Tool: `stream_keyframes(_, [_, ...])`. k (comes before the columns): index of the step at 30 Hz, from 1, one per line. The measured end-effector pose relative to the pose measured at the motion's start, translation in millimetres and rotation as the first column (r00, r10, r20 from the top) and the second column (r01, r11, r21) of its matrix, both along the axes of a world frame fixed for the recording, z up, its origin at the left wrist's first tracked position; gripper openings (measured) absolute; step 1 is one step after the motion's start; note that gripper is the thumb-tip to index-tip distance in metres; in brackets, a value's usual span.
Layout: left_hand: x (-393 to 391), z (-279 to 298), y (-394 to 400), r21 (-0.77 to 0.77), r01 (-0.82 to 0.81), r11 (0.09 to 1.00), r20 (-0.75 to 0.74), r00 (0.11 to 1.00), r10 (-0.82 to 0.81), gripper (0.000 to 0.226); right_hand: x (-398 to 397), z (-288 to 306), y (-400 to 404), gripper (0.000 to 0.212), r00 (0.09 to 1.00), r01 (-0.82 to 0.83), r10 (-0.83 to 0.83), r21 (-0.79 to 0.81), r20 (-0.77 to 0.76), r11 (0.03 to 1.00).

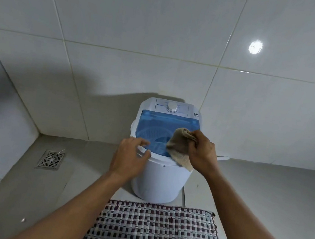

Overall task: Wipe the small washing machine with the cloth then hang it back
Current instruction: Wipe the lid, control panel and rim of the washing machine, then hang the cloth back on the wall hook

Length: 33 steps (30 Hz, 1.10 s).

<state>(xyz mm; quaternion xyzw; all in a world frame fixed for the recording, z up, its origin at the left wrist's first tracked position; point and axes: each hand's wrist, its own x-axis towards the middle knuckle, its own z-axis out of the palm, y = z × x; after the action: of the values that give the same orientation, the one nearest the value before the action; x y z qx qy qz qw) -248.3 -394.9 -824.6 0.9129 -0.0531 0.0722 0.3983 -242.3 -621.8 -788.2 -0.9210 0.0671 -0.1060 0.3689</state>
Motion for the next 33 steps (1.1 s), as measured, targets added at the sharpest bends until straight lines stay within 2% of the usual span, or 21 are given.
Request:
stream_keyframes(2, [2.6, 13.7, -11.3, -0.259, 0.037, 0.965, -0.090, 0.994, -0.063, 0.031, -8.0, 11.2, 6.5, 0.017, 1.000, -0.007, 0.012, 0.249, -0.020, 0.968])
stream_keyframes(4, [4.4, 25.5, -22.6, -0.441, 0.068, 0.895, -0.198, 0.965, -0.171, 0.052, -14.7, 18.6, 14.7, 0.018, 0.997, -0.018, 0.046, 0.438, -0.055, 0.899])
stream_keyframes(6, [6.6, 31.4, -29.5, -0.504, 0.090, 0.859, -0.275, 0.926, -0.258, 0.072, -20.1, 23.9, 21.1, 0.019, 0.990, -0.035, 0.108, 0.588, -0.089, 0.808])
stream_keyframes(7, [8.7, 33.6, -29.3, -0.487, 0.106, 0.867, -0.278, 0.922, -0.269, 0.074, -21.9, 27.9, 23.3, 0.020, 0.986, -0.032, 0.133, 0.656, -0.105, 0.754])
stream_keyframes(10, [17.8, 41.3, -17.0, -0.471, 0.155, 0.869, -0.267, 0.913, -0.308, 0.051, -21.3, 39.8, 22.6, 0.026, 0.978, 0.037, 0.149, 0.821, -0.148, 0.570])
stream_keyframes(13, [26.7, 55.4, -0.8, -0.601, 0.207, 0.772, -0.289, 0.845, -0.451, 0.030, -13.7, 51.7, 14.1, 0.028, 0.974, 0.120, 0.112, 0.870, -0.196, 0.478])
stream_keyframes(15, [36.0, 66.6, 7.3, -0.620, 0.224, 0.752, -0.281, 0.831, -0.480, 0.020, -7.8, 59.1, 9.0, 0.023, 0.974, 0.091, 0.143, 0.879, -0.177, 0.469])
stream_keyframes(17, [46.3, 80.9, 13.4, -0.577, 0.258, 0.775, -0.252, 0.846, -0.469, 0.024, -0.8, 68.3, 6.3, 0.024, 0.968, -0.027, 0.230, 0.869, -0.101, 0.495])
stream_keyframes(20, [52.6, 116.7, 17.2, -0.502, 0.288, 0.816, -0.216, 0.872, -0.440, 0.037, 10.2, 90.4, 12.4, 0.027, 0.954, -0.169, 0.296, 0.744, -0.041, 0.647])
stream_keyframes(24, [51.9, 176.3, 23.8, -0.478, 0.262, 0.838, -0.192, 0.900, -0.391, 0.026, 22.7, 137.6, 26.7, 0.014, 0.970, -0.212, 0.241, 0.593, 0.032, 0.777])
stream_keyframes(28, [56.3, 257.9, 46.2, -0.407, 0.218, 0.887, -0.199, 0.927, -0.319, 0.030, 33.8, 218.4, 29.0, 0.010, 0.978, -0.185, 0.208, 0.604, 0.033, 0.775])
stream_keyframes(33, [58.3, 370.4, 70.8, -0.478, 0.012, 0.878, -0.192, 0.974, -0.118, 0.038, 38.2, 329.3, 45.2, 0.005, 0.971, -0.183, 0.237, 0.677, 0.013, 0.713])
